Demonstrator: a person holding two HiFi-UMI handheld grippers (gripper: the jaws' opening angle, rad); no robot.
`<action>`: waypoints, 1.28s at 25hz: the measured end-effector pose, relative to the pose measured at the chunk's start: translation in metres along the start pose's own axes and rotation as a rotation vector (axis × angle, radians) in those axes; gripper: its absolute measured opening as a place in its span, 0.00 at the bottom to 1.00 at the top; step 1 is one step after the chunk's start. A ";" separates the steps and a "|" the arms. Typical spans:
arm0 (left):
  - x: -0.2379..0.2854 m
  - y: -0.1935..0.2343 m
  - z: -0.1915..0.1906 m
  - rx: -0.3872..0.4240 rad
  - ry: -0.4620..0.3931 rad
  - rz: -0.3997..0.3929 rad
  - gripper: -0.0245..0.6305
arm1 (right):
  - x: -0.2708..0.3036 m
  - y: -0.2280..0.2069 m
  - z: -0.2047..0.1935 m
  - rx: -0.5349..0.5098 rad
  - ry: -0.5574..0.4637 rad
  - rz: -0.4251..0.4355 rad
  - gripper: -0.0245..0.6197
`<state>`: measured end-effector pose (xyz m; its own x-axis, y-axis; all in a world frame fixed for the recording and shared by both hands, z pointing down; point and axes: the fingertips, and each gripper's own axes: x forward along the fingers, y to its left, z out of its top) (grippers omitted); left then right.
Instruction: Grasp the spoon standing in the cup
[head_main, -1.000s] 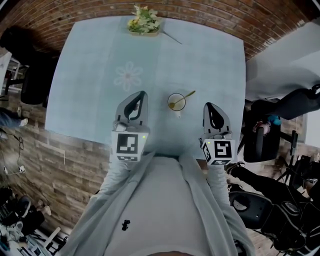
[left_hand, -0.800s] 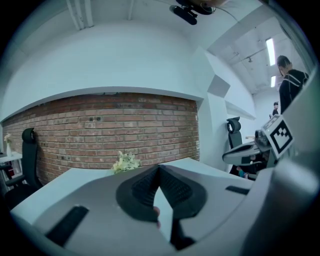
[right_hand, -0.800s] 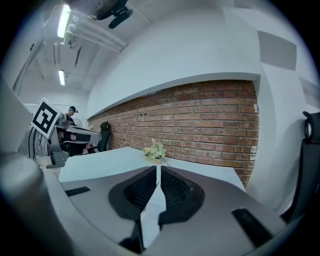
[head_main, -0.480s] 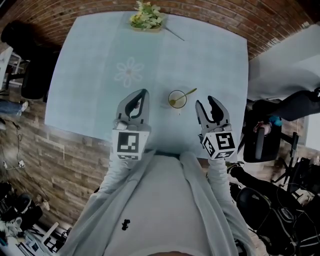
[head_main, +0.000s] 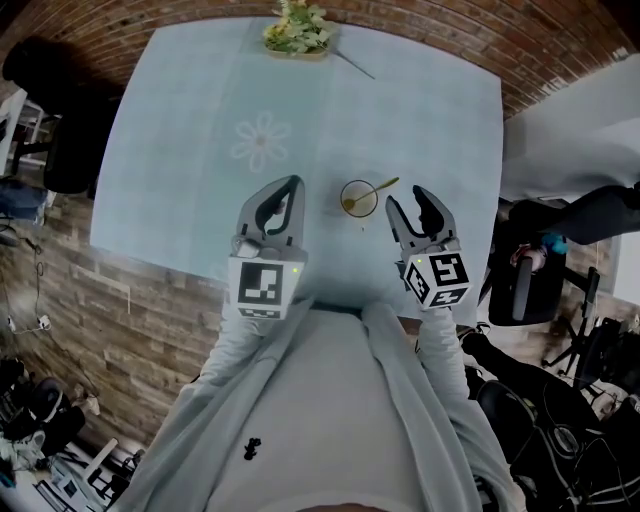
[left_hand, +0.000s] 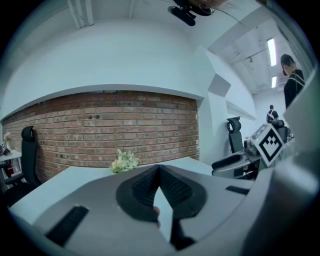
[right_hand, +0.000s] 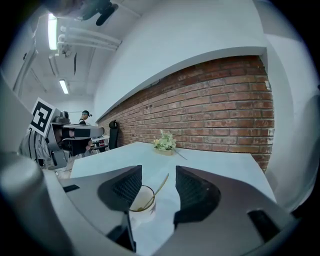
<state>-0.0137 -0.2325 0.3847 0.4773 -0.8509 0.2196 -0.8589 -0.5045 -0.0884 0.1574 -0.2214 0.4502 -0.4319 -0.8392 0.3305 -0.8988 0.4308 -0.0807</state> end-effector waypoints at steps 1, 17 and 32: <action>0.001 0.000 0.000 -0.007 0.002 0.001 0.06 | 0.002 0.000 -0.001 -0.001 0.005 0.003 0.35; 0.012 0.010 -0.006 0.000 0.018 0.010 0.06 | 0.046 -0.003 -0.040 0.011 0.109 0.058 0.35; 0.017 0.013 -0.011 -0.011 0.030 0.025 0.06 | 0.063 0.000 -0.057 0.031 0.126 0.085 0.35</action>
<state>-0.0191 -0.2517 0.3983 0.4502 -0.8582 0.2465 -0.8724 -0.4816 -0.0832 0.1346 -0.2551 0.5248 -0.4958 -0.7508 0.4365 -0.8620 0.4866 -0.1421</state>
